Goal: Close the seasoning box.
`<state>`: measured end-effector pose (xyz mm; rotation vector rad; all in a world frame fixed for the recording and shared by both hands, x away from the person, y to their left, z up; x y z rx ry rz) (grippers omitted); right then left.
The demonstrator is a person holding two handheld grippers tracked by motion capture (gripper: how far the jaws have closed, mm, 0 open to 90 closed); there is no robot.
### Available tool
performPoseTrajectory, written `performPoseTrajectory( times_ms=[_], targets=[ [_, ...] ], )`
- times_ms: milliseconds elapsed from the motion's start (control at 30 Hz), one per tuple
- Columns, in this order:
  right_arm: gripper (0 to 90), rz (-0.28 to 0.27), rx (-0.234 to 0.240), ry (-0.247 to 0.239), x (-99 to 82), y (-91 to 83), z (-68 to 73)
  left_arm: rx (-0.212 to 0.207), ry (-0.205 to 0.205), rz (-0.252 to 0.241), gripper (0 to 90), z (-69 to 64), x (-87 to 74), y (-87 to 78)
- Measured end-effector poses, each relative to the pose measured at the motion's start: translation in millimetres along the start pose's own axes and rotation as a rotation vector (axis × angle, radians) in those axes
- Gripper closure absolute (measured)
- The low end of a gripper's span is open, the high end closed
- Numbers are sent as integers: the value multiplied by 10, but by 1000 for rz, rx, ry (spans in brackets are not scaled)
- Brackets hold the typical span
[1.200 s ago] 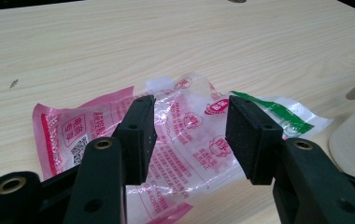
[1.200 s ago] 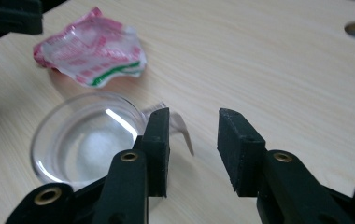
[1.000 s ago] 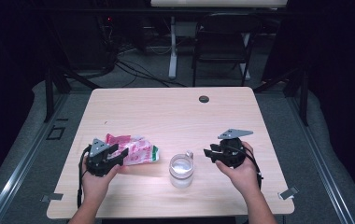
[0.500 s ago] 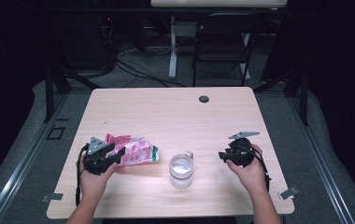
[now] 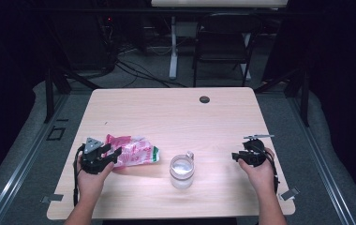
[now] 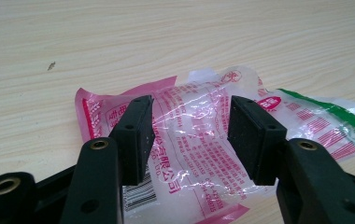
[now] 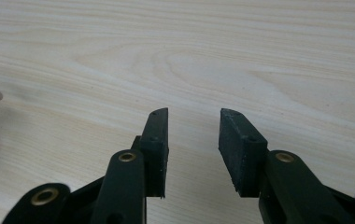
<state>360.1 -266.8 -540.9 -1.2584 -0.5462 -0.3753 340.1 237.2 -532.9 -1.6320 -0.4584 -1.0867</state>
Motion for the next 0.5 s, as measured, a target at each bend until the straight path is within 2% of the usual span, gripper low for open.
performPoseTrajectory(
  times_ms=[267, 500],
  targets=[
    [617, -8, -11, 27, -11, 5, -70, 4, -6, 7, 496, 22, -11, 19],
    [587, -19, -10, 24, -7, 1, -50, 17, -21, 2, 485, 55, -9, 8]
  ],
)
Point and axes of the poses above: each handheld gripper's, and its own axes: y roughly forward along the jaws, x roughly out of its top, z roughly to its left, the point moved 1 cm from there along y, roughly forward along the jaws, and after that the axes turned 5 degrees about y, right-handed, at the moved point
